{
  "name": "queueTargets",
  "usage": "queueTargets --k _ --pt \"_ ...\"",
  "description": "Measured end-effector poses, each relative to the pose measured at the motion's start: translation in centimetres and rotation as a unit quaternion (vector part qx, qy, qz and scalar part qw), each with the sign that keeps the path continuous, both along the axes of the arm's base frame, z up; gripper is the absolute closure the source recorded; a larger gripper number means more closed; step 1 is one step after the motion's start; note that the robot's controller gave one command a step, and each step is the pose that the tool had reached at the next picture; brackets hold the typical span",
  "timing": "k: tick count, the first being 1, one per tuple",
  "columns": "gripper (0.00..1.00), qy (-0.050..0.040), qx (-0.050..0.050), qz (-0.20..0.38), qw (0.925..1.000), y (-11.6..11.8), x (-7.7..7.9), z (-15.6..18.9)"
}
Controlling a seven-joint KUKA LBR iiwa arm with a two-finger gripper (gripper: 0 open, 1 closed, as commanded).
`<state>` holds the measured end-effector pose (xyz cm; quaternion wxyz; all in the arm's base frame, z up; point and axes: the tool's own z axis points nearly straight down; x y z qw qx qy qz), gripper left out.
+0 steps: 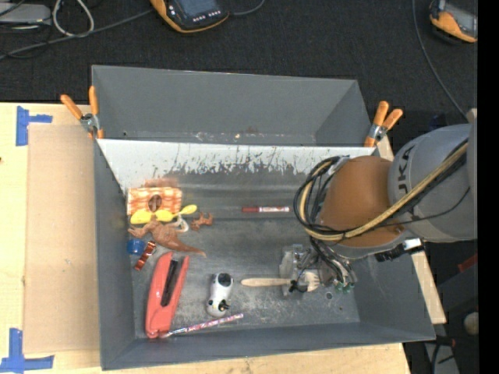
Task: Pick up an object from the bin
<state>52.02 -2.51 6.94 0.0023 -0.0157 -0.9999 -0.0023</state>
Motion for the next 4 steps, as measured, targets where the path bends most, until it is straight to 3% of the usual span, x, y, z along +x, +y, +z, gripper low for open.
queueTargets --k 1,2,4 --pt "1.0 0.0055 0.0 0.0 1.0 0.0 -0.3 2.7" --pt "1.0 0.0043 0.0 0.0 1.0 0.1 -0.2 7.4" --pt "1.0 0.0019 0.0 0.0 1.0 0.1 -0.1 11.3"
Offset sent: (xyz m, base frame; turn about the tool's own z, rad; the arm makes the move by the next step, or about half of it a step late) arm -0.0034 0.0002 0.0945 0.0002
